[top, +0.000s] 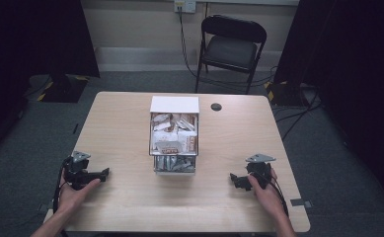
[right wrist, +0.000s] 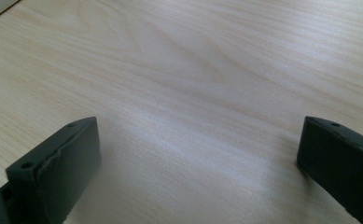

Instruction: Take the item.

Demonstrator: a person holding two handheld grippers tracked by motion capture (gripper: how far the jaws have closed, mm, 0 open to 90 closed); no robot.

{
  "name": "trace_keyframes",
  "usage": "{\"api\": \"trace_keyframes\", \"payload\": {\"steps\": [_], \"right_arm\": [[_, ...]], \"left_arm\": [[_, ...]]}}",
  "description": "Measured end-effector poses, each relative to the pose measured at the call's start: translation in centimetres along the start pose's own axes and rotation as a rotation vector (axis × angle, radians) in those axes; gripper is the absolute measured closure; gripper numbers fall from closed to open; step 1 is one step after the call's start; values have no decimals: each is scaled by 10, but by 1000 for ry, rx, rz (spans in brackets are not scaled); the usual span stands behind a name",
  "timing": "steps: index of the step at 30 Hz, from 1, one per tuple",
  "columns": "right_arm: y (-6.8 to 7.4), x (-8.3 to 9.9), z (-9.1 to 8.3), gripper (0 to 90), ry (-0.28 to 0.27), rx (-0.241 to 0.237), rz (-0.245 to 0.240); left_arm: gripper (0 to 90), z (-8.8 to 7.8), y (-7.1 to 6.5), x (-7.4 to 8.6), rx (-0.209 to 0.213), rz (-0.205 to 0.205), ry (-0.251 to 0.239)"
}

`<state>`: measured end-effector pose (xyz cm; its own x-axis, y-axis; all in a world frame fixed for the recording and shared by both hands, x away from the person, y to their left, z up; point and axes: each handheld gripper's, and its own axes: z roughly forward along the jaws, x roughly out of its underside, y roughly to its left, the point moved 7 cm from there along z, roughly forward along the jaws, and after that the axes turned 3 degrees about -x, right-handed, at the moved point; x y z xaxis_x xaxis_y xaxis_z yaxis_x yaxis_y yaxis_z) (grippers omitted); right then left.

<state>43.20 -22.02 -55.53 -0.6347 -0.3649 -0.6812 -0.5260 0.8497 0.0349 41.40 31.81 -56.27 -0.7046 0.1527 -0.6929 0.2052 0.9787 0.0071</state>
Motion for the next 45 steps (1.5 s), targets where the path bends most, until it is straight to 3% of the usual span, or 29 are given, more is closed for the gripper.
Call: {"api": "trace_keyframes", "payload": {"steps": [11,15,21,23,29,39,43,45], "right_arm": [[0,0,0,0,0,1,-1],[0,0,0,0,0,1,-1],[0,0,0,0,0,1,0],[0,0,0,0,0,1,0],[0,0,0,0,0,1,0],[0,0,0,0,0,1,-1],[0,0,0,0,0,1,0],[0,0,0,0,0,1,0]], "left_arm": [[5,-1,1,-1,3,5,7],[110,-4,2,-1,-6,-11,3],[171,-8,-1,-4,14,-13,34],[238,-9,-3,-6,45,-34,46],[249,-14,-3,-10,81,-73,46],[325,-31,-6,-20,158,-76,-13],[358,-37,-10,-24,169,-46,-30],[361,-39,-14,-26,198,-43,-28]]}}
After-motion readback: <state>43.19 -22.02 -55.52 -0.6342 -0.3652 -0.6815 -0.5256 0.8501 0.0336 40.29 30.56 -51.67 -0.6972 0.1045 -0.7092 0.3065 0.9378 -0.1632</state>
